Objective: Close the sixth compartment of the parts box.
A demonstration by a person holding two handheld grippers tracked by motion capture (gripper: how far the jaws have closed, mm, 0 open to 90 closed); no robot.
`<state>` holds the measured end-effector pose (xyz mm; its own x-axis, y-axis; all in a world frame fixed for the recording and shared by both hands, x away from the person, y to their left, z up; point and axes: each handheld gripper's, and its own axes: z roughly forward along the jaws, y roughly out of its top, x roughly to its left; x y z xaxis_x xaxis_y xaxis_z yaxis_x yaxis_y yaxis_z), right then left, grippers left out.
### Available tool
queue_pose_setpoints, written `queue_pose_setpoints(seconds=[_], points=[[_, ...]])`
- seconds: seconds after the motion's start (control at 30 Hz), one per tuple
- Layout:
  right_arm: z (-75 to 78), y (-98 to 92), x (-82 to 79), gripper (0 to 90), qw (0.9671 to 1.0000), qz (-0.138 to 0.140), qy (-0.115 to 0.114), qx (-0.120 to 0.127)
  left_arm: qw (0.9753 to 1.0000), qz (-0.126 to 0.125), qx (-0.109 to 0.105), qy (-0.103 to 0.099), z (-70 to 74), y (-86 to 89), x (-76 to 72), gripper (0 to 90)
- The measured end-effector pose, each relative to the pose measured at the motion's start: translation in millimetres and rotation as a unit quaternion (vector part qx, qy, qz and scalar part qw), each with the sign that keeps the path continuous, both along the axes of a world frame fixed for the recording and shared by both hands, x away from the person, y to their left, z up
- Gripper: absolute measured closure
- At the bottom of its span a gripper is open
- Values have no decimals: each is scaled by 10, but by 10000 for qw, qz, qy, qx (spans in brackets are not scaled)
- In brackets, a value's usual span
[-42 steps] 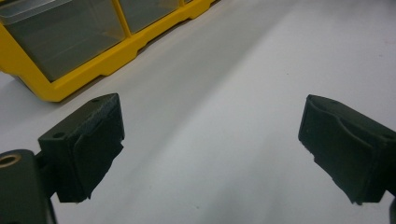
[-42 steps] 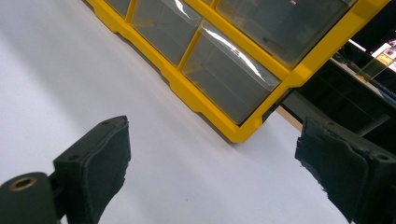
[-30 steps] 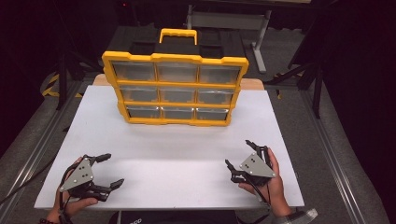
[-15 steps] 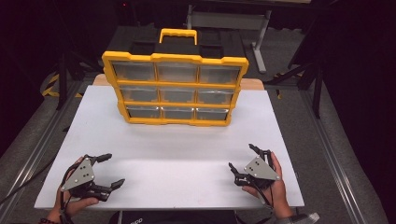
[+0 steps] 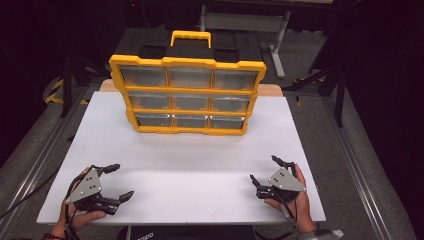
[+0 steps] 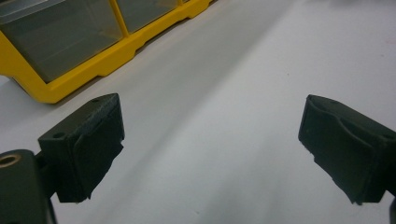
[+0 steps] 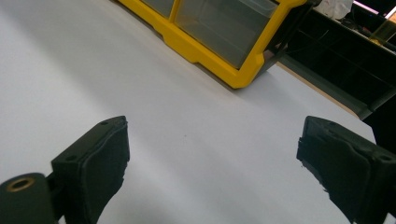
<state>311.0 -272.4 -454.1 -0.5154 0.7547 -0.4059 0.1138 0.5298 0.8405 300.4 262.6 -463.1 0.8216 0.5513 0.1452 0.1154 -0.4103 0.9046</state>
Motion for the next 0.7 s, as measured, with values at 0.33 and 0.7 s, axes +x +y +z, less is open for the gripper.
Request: queue_pose_setpoints(seconds=[0.33,0.7], points=[[0,43,-3,75,9999,68,11,156,10000,-18,19,-38,8,8,-14,78],[43,105,-23,77,9998,121,-86,163,10000,27,-21,-52,13,31,-28,78]])
